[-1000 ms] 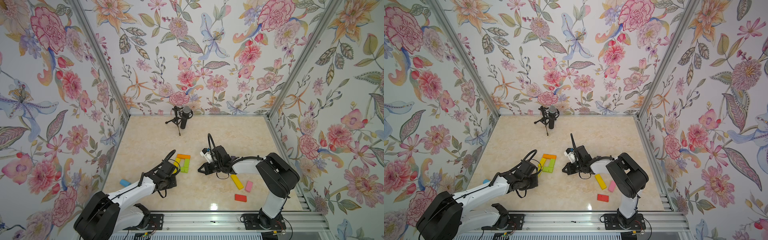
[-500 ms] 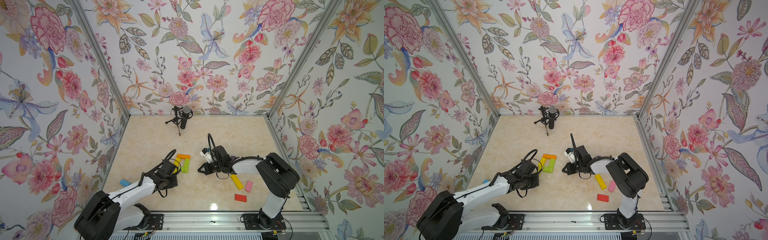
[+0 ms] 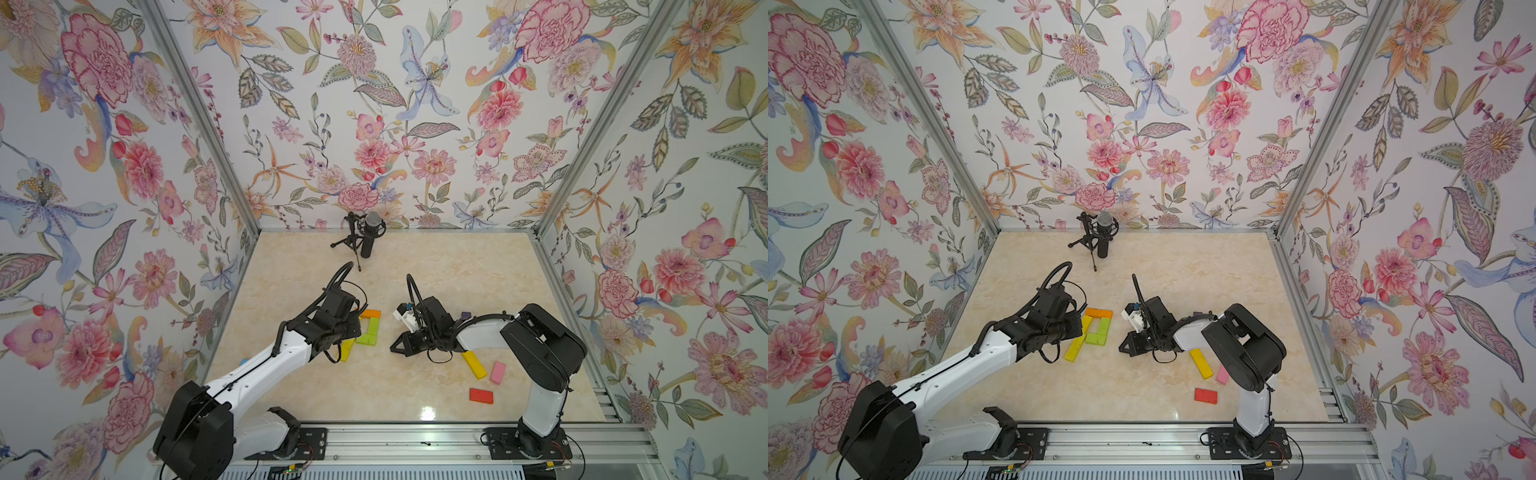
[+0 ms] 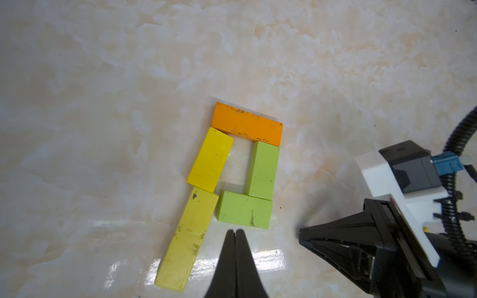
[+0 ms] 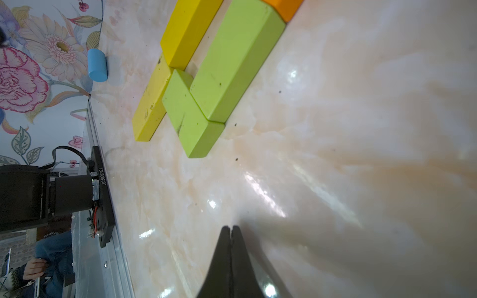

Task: Assemble the letter p with building blocks
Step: Adjust the building block at the center of the board.

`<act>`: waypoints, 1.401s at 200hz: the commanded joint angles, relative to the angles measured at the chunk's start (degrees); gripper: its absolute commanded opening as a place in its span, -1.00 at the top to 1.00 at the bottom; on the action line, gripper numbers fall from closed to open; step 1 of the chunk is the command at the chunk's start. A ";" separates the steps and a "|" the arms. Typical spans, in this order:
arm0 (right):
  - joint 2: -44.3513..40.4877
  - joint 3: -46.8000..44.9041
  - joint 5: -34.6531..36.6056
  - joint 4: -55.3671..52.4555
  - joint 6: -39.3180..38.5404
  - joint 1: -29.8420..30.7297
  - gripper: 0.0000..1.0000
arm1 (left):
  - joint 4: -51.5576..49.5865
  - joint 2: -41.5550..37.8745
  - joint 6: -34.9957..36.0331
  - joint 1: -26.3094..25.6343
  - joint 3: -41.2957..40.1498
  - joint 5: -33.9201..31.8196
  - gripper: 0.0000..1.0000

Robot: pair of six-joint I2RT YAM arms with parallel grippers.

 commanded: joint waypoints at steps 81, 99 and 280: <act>4.95 7.91 1.42 -2.37 2.03 2.12 1.00 | 8.61 11.47 6.67 8.59 0.30 0.45 1.00; 5.30 8.59 1.68 -2.88 2.21 2.43 1.00 | 10.23 11.76 6.63 9.32 -1.01 0.88 1.00; 8.69 11.91 1.53 -4.09 3.05 3.44 1.00 | 17.27 17.85 9.29 11.85 -4.49 10.08 1.00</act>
